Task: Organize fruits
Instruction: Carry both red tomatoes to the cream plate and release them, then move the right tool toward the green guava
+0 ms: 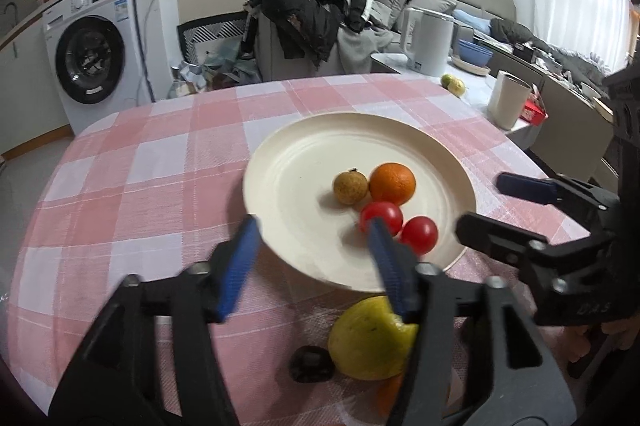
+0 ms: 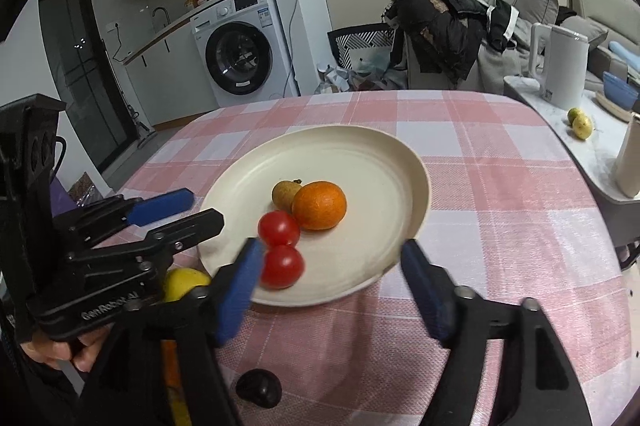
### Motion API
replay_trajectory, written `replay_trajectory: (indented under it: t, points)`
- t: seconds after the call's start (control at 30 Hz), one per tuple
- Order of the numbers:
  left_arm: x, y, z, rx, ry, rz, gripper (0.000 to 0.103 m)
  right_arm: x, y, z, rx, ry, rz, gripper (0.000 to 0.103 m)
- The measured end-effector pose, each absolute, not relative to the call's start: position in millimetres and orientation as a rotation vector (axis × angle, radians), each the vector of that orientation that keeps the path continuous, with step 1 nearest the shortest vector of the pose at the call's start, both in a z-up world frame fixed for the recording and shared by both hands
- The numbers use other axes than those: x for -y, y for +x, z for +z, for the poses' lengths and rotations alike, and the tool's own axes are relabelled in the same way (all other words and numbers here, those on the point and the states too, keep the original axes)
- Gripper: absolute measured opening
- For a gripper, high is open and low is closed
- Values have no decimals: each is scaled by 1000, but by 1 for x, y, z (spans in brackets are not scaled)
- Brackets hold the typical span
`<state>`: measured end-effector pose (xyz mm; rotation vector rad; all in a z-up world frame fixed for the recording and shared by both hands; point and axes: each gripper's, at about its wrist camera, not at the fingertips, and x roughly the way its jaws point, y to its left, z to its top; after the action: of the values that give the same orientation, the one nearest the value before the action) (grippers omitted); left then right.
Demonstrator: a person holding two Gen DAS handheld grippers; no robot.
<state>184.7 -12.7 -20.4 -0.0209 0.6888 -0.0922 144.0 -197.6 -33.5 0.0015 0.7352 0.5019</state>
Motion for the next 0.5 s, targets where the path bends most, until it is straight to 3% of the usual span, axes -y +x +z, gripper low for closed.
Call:
replay_trajectory:
  t: [0.07,0.13,0.2,0.3,0.5]
  points:
    - [10,178,-14,-668,-27,-71,84,201,141,-31,-725,2,494,91]
    - [6,172,-9,-657,-34,-63,85,204,138,-27,-719,0,485,100]
    - [3,164,-4,-650,-39,-64,88,206,134,-23,-714,-11,480,103]
    - [0,148,5,-631,-34,-53,103,208,126,-17,-709,-23,474,103]
    - [-4,115,16,-617,-46,-54,102,213,107,-10,-723,-31,476,103]
